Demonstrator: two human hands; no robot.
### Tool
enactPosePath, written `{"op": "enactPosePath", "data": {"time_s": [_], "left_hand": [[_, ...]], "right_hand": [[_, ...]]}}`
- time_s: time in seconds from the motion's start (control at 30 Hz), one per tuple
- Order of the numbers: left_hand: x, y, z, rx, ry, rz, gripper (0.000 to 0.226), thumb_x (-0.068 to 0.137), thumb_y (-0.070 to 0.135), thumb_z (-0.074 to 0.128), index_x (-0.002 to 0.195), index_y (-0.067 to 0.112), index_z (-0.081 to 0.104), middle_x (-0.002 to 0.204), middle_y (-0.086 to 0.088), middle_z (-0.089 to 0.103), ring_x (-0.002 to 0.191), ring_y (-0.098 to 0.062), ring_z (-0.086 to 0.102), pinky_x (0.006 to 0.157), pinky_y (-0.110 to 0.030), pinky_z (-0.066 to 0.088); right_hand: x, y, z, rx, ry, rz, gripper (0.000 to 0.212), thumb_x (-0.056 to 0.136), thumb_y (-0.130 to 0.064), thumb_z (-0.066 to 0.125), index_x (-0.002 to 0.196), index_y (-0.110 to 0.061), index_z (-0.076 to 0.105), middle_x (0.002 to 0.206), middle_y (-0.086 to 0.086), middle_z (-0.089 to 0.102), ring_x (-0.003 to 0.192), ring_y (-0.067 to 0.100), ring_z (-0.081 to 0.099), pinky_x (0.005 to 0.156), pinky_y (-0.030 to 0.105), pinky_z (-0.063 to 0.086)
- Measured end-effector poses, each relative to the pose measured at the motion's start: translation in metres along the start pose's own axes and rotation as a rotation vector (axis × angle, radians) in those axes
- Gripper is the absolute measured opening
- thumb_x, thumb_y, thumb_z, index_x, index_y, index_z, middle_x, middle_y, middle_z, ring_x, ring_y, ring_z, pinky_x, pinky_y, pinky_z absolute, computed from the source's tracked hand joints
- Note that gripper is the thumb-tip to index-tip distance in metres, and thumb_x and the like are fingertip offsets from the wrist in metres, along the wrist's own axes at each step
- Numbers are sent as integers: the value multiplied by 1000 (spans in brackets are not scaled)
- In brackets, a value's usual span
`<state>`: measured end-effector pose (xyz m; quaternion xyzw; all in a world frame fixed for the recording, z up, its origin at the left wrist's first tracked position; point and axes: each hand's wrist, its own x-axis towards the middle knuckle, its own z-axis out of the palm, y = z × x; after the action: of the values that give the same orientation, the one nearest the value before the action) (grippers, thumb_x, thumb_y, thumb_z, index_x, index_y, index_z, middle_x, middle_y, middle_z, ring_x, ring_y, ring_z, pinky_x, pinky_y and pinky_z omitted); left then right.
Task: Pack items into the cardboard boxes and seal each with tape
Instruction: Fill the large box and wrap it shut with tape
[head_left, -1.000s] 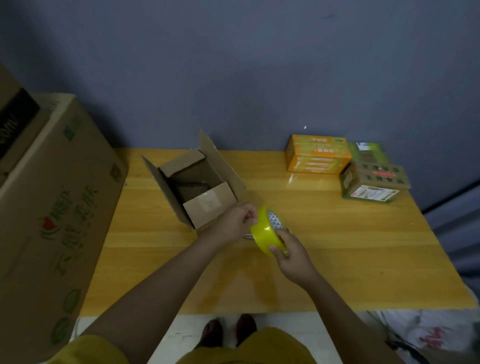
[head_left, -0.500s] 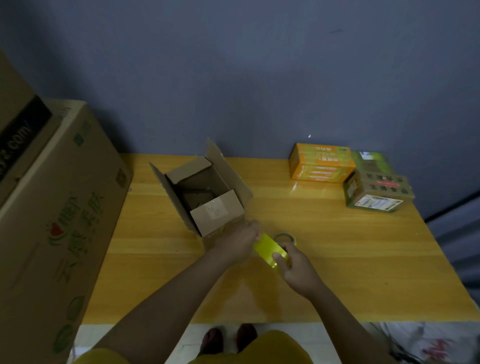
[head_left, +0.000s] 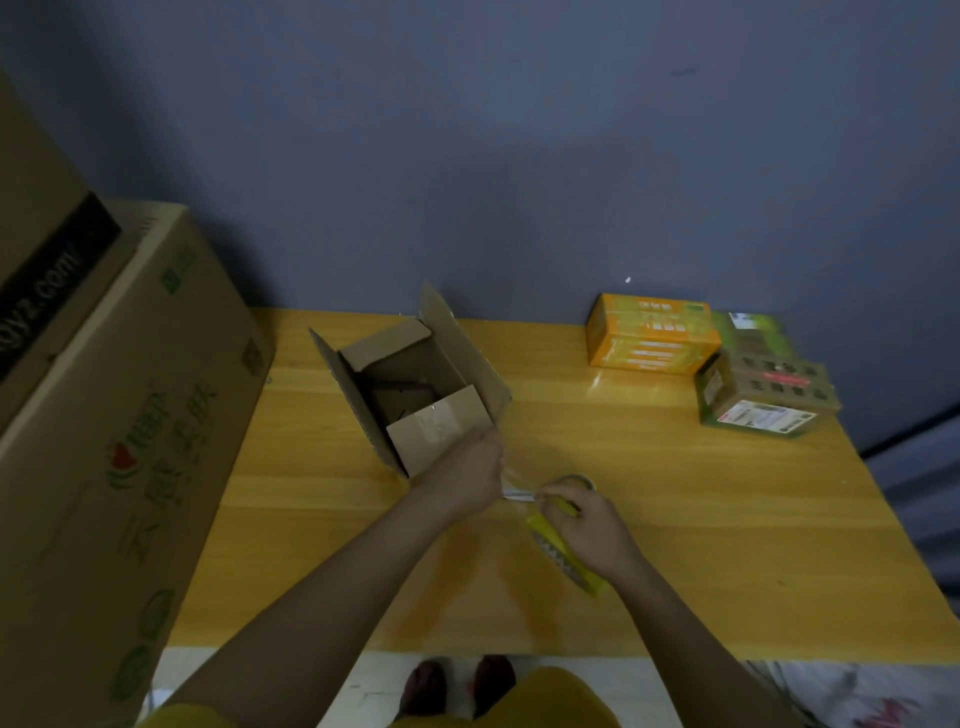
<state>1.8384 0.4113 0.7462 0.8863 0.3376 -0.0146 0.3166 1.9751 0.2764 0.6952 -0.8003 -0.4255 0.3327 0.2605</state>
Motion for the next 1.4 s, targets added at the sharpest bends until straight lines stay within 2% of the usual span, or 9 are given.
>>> {"op": "enactPosePath", "data": {"time_s": [0.1, 0.37, 0.57, 0.67, 0.83, 0.97, 1.07, 1.27, 1.4], "left_hand": [[-4, 1, -3, -7, 24, -20, 15, 101, 20, 43, 106, 8, 49, 111, -9, 50, 96, -23, 50, 79, -33, 40], [-16, 4, -11, -9, -81, -76, 20, 102, 24, 41, 109, 8, 50, 113, -8, 48, 101, -23, 47, 87, -35, 43], [-18, 3, -24, 5, -154, -83, 35, 101, 31, 41, 130, 11, 45, 134, -7, 40, 117, -24, 47, 98, -38, 42], [-17, 8, -32, -135, -44, -82, 41, 101, 28, 43, 139, 12, 41, 141, -6, 40, 123, -23, 46, 100, -34, 41], [-4, -17, -70, -228, 448, -230, 50, 99, 15, 44, 147, 15, 31, 137, -10, 47, 114, -26, 55, 90, -36, 49], [13, -41, -80, 112, 164, -287, 34, 99, 22, 44, 130, 10, 53, 127, -11, 58, 114, -28, 55, 94, -41, 48], [17, -41, -73, 156, -41, -348, 25, 98, 26, 45, 112, 11, 59, 110, -8, 63, 96, -25, 60, 78, -35, 49], [20, -51, -64, -51, 97, -348, 11, 94, 31, 57, 91, 21, 56, 96, 1, 62, 88, -18, 58, 76, -35, 50], [22, -60, -62, -150, 116, -272, 21, 94, 35, 56, 74, 29, 59, 91, 5, 64, 89, -16, 59, 78, -37, 53]], "right_hand": [[-1, -6, 2, 8, 97, -3, 25, 95, -39, 57, 112, -26, 70, 98, -11, 67, 91, 20, 66, 81, 42, 54], [11, -6, -1, 74, 104, 42, 23, 88, -35, 67, 111, -29, 66, 108, 0, 66, 102, 16, 60, 82, 36, 51], [12, -16, -9, 63, 150, -28, 14, 89, -32, 67, 82, -45, 63, 106, -11, 68, 106, 17, 62, 88, 41, 52], [13, -25, -18, 44, 210, -41, 5, 90, -33, 66, 91, -35, 69, 103, -2, 72, 97, 23, 65, 79, 40, 54], [3, -17, -40, -240, 205, -13, 17, 93, -38, 60, 105, -34, 70, 77, -3, 68, 60, 15, 59, 51, 30, 40], [-4, -7, -51, -384, 114, -9, 20, 95, -39, 55, 110, -37, 68, 75, -6, 69, 45, 12, 46, 44, 27, 34], [-5, -14, -49, -342, 114, -22, 21, 94, -41, 56, 110, -38, 69, 84, -9, 72, 48, 9, 51, 49, 29, 42], [-6, -34, -34, 6, 144, -70, 11, 90, -35, 65, 98, -36, 71, 108, -13, 70, 101, 15, 65, 79, 35, 55], [4, -49, -21, 106, 89, -87, 10, 89, -36, 67, 96, -36, 72, 116, -16, 66, 111, 10, 59, 88, 33, 52]]}}
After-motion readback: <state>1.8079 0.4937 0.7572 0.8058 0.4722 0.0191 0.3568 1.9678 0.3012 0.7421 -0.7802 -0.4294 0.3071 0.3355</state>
